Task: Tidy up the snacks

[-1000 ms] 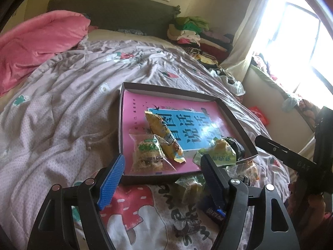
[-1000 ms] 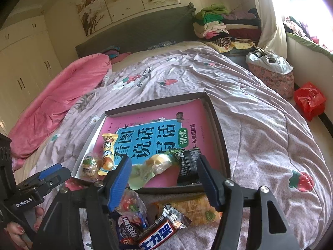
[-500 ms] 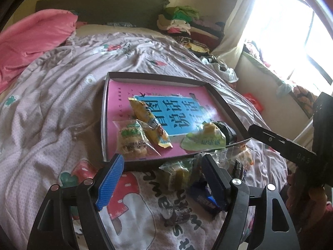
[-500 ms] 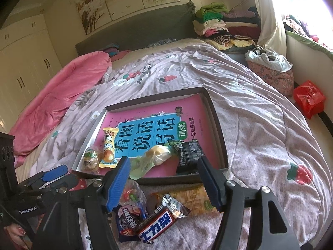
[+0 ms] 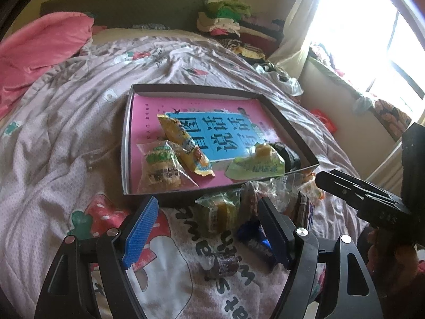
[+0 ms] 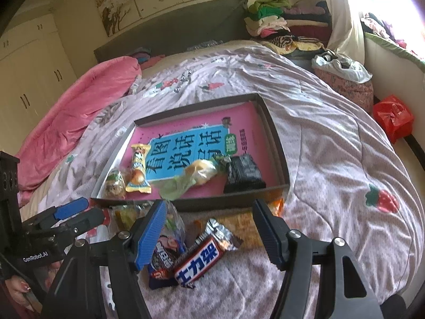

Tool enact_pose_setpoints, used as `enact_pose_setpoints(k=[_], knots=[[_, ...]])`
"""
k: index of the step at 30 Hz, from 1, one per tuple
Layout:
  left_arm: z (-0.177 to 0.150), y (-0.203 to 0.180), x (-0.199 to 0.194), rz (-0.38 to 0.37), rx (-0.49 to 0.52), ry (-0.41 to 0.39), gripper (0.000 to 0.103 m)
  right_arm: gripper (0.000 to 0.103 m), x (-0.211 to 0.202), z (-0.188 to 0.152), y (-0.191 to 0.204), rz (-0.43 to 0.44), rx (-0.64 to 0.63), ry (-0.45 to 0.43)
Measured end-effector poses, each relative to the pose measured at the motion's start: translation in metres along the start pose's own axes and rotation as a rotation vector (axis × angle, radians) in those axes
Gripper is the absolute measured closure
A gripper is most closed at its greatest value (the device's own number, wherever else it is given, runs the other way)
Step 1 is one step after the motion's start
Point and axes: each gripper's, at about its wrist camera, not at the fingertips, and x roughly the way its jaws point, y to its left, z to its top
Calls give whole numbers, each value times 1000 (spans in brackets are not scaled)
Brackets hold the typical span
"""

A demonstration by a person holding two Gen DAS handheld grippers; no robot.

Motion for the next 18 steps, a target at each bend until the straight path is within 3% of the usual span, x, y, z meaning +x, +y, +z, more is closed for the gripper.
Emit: enact_pose_setpoints(k=[18], knots=[[-8, -4, 11, 24, 10, 57, 25, 36, 4, -19, 10, -6, -25, 57]])
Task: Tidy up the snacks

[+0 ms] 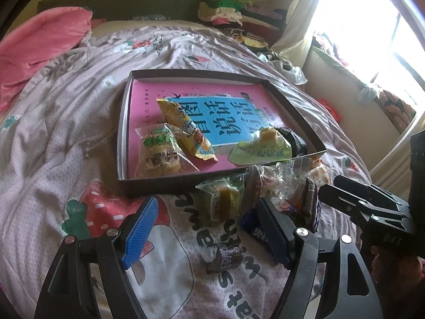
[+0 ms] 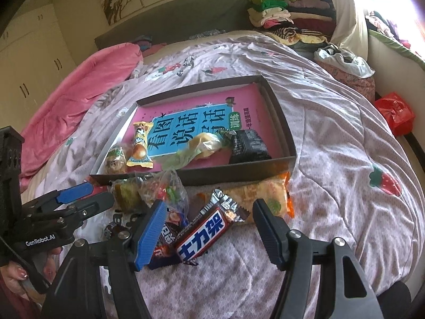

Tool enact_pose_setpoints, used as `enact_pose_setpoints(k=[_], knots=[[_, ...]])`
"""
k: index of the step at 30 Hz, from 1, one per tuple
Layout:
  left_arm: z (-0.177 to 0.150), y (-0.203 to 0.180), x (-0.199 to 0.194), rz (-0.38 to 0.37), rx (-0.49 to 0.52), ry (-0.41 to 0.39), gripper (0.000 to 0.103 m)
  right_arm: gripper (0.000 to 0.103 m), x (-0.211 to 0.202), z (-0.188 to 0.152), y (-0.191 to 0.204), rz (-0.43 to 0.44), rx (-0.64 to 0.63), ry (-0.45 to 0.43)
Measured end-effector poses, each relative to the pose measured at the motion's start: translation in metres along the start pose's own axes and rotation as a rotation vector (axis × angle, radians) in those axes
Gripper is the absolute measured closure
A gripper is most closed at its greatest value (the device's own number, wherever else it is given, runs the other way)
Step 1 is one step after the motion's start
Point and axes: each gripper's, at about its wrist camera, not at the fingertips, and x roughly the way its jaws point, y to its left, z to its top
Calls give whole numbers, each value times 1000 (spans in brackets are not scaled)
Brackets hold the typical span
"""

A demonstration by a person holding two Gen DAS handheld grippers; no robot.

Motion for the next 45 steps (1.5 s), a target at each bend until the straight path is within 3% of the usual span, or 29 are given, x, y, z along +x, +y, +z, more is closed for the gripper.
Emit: enact_pose_setpoints(k=[21, 30, 34, 39, 40, 45], knots=[[-3, 6, 19, 21, -25, 34, 25, 37, 20, -13, -9, 43, 90, 81], [-3, -1, 27, 44, -2, 34, 25, 53, 37, -16, -19, 95, 172, 121], [-3, -2, 30, 38, -8, 34, 25, 63, 39, -16, -19, 112, 174, 124], [-2, -2, 35, 9, -25, 40, 25, 68, 38, -16, -20, 117, 172, 114], [-2, -2, 36, -1, -29, 40, 25, 68, 37, -16, -21, 116, 170, 111], [-2, 1, 42, -35, -56, 55, 56, 71, 32, -15, -23, 103, 165, 98]])
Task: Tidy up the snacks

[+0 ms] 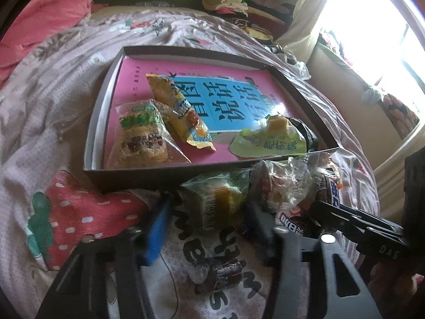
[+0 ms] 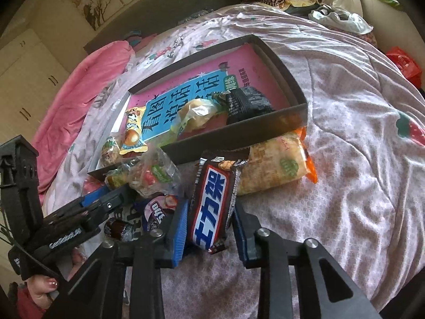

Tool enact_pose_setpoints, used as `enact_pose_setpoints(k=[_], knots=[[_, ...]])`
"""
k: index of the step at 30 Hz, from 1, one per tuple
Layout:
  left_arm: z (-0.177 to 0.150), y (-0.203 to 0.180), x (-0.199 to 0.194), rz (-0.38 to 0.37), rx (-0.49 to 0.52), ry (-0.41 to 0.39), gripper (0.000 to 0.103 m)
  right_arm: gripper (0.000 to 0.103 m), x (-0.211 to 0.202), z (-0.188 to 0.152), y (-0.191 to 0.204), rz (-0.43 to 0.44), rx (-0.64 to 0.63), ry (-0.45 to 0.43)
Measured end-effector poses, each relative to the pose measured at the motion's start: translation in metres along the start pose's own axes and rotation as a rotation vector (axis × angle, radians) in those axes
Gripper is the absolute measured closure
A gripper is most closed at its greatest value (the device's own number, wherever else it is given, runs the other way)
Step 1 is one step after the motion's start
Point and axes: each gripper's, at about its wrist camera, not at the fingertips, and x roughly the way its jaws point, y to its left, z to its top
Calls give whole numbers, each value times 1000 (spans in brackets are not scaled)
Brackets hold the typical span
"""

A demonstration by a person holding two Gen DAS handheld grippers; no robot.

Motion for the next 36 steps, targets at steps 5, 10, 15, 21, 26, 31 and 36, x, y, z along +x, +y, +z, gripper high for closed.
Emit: enact_pose_setpoints(k=[5, 10, 15, 21, 26, 31, 36], knots=[[-1, 0, -4, -38, 5, -11, 68, 72, -7, 1, -1, -8, -7, -16], [2, 4, -19, -57, -17, -42, 68, 73, -17, 3, -3, -14, -6, -40], [7, 10, -36, -48, -33, -93, 68, 74, -28, 8, -7, -8, 1, -76], [15, 16, -54, -30, -41, -163, 68, 75, -37, 14, -6, -1, -11, -107], [19, 21, -61, -10, -40, -194, 68, 75, -44, 19, 2, 0, -39, -138], [22, 24, -62, 6, -43, -202, 68, 75, -48, 29, 6, 5, -48, -167], [26, 29, -65, 27, -47, -225, 68, 75, -48, 40, 10, 10, -56, -185]])
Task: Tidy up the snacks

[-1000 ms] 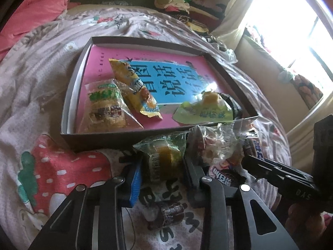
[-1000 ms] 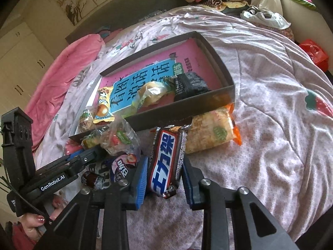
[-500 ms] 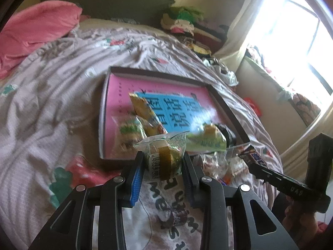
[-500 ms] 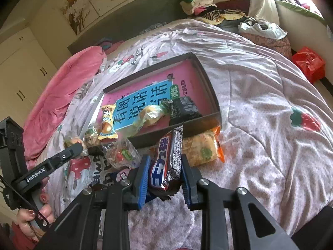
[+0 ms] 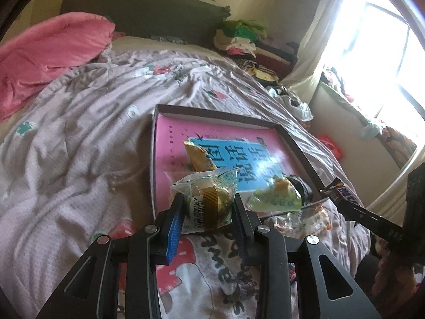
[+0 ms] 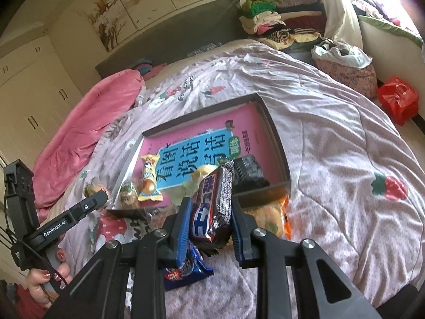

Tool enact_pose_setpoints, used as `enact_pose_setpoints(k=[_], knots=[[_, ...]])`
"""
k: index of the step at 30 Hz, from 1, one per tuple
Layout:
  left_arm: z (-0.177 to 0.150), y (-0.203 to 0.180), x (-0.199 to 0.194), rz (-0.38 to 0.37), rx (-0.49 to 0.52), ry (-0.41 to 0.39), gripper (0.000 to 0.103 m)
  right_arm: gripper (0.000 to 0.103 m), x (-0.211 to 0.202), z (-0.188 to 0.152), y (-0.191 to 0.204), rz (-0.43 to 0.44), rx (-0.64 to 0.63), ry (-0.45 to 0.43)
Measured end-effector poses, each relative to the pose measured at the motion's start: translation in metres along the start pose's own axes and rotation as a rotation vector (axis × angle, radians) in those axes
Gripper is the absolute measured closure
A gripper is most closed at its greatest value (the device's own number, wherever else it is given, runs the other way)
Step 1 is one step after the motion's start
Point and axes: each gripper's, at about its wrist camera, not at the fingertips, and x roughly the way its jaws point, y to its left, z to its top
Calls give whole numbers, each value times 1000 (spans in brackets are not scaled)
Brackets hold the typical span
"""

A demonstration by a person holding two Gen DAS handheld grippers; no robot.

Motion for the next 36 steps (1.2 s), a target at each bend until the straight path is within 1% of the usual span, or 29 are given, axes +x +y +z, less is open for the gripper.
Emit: enact_pose_setpoints(k=[6, 13, 24, 36], knots=[[2, 6, 4, 11, -12, -5, 68, 75, 3, 5, 1, 0, -1, -11], [6, 2, 9, 6, 3, -23, 68, 75, 8, 8, 0, 0, 5, -14], [5, -9, 23, -30, 34, -25, 68, 75, 19, 15, -1, -2, 7, -19], [6, -15, 36, -58, 38, 1, 68, 75, 29, 20, -1, -2, 11, -18]])
